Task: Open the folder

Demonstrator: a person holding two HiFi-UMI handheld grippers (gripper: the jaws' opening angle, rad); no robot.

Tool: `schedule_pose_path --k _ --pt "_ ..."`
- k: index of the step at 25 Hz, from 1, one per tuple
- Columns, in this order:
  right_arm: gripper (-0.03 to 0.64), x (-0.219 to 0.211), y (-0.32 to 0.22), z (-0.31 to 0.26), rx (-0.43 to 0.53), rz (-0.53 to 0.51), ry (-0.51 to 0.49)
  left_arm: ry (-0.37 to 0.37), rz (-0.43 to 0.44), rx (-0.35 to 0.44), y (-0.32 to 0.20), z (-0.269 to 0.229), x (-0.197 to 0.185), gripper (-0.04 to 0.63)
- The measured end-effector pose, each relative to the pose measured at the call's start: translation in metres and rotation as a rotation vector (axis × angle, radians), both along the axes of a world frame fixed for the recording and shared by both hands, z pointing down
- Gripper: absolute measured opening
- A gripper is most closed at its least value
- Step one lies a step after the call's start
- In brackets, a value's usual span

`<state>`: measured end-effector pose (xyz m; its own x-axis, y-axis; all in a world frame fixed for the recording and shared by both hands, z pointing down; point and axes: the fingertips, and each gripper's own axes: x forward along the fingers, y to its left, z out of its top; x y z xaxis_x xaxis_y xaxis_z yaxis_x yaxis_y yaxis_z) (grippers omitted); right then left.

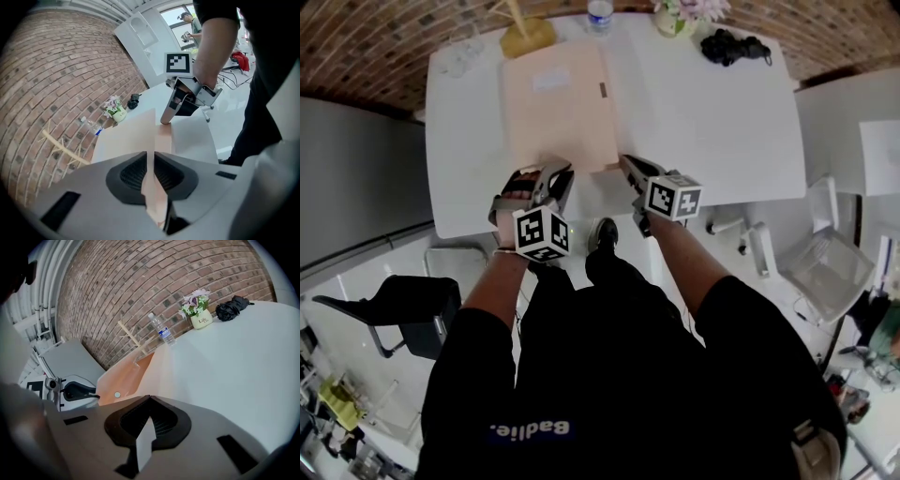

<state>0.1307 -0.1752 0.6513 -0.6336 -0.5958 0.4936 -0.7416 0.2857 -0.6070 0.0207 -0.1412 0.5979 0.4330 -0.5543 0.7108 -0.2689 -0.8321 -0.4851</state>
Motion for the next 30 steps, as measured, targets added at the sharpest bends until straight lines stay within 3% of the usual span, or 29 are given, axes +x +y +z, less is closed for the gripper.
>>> schedule_pose_path --k 3,8,15,18,30 --pt "0.029 0.001 -0.001 0.000 0.003 -0.003 0.016 0.072 -0.062 0.018 0.000 -0.013 -0.008 0.043" --pt "0.029 0.005 -0.002 -0.002 0.013 -0.013 0.066 0.254 -0.194 0.026 0.000 -0.040 -0.031 0.032" --pt "0.029 0.002 0.002 0.002 -0.010 -0.025 0.065 0.686 -0.479 -0.082 -0.004 -0.075 -0.079 0.032" --pt "0.029 -0.002 0.001 0.002 -0.005 -0.025 0.074 0.834 -0.588 -0.130 -0.001 -0.079 -0.105 0.031" --pt "0.029 -0.004 0.001 0.002 0.002 -0.030 0.103 1.133 -0.846 -0.186 0.007 -0.070 -0.178 0.020"
